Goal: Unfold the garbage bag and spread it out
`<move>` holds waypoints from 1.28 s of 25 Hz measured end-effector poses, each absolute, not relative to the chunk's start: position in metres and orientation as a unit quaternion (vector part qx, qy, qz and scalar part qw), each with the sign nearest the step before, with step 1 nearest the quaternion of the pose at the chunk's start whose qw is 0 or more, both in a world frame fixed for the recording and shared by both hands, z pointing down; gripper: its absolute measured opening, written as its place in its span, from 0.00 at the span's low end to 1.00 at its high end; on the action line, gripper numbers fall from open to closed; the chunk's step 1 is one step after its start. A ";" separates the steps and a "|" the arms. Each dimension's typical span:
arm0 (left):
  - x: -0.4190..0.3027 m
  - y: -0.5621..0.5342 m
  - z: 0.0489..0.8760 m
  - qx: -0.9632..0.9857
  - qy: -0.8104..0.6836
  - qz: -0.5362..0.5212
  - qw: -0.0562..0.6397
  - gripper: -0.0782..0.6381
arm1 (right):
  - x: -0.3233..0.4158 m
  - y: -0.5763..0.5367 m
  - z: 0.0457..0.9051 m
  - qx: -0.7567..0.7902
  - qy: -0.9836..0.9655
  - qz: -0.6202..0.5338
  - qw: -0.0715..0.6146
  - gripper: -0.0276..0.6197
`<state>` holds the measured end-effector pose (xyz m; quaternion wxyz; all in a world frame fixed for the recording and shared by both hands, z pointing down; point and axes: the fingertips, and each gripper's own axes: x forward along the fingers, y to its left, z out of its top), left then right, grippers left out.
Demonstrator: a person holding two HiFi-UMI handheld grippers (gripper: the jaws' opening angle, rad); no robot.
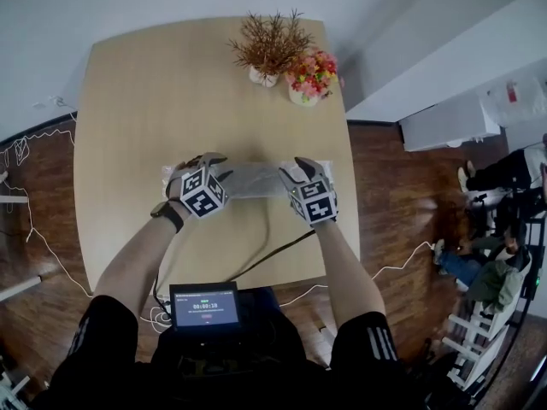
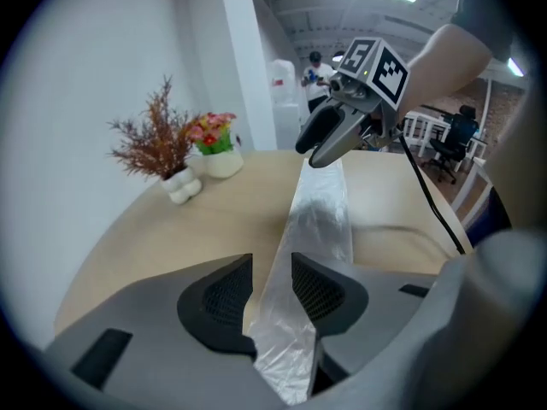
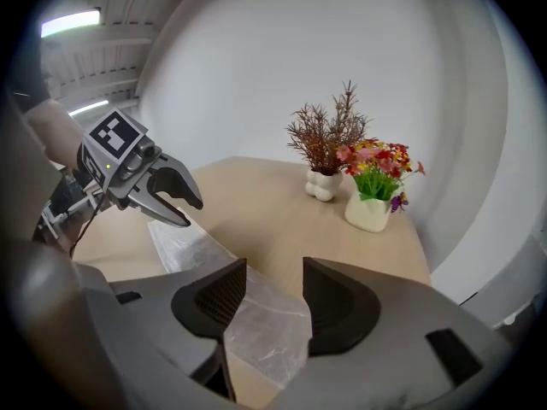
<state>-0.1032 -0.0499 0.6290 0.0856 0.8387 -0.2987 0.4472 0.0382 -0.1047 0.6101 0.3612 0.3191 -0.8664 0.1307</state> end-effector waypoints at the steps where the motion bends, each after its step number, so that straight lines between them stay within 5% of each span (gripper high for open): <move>1: -0.091 -0.052 0.627 0.844 -0.289 0.446 0.080 0.31 | 0.045 -0.104 0.609 0.325 -0.864 0.134 0.360 0.40; 32: 0.164 -0.061 0.663 0.892 -0.064 0.447 0.015 0.23 | 0.197 -0.088 0.651 0.440 -0.806 0.227 0.324 0.40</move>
